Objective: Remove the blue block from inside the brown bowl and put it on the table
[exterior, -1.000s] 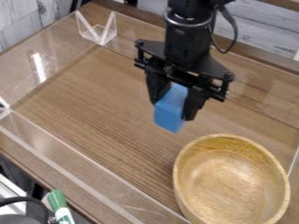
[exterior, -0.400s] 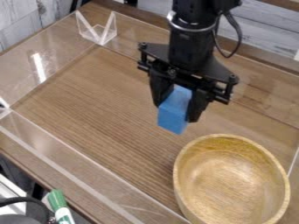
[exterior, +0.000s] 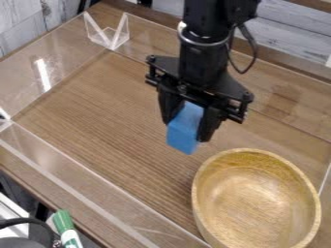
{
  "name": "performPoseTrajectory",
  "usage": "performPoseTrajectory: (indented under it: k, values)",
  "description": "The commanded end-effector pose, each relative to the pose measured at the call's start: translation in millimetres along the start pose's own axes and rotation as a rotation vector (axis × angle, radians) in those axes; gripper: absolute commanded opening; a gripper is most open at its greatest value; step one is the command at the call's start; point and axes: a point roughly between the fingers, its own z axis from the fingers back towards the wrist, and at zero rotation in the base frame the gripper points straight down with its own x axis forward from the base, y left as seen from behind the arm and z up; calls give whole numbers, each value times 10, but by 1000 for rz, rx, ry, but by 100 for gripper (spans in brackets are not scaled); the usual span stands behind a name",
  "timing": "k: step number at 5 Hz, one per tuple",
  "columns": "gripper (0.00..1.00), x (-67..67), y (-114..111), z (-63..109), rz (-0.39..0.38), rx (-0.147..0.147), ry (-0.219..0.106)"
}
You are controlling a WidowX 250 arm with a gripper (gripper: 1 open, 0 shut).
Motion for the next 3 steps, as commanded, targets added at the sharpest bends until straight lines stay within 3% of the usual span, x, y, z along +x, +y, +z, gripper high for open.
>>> performPoseTrajectory:
  k: [1,3]
  values:
    - [0,46,63,75,13,-5,-54]
    - [0,45,128,-18,28,3,-50]
